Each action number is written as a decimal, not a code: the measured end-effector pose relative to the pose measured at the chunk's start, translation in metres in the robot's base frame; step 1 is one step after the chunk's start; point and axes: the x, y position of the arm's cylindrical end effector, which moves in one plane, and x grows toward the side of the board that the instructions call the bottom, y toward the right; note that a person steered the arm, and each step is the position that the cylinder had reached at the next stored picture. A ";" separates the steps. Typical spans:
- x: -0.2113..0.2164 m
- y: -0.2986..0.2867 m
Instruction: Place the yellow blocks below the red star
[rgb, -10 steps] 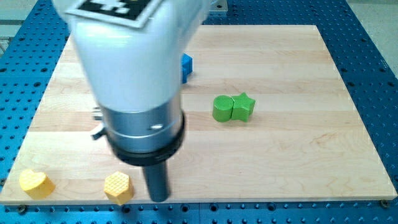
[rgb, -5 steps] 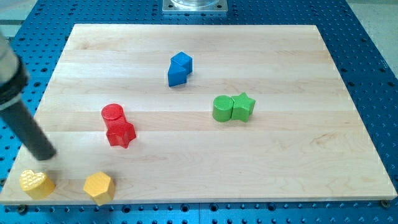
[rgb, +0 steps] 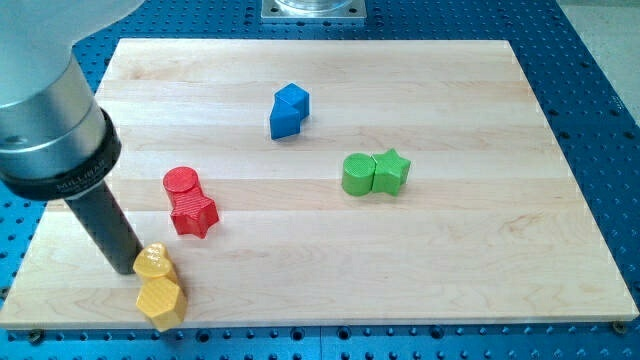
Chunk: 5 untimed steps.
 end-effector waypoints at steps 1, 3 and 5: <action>0.013 -0.031; 0.028 -0.007; 0.027 -0.003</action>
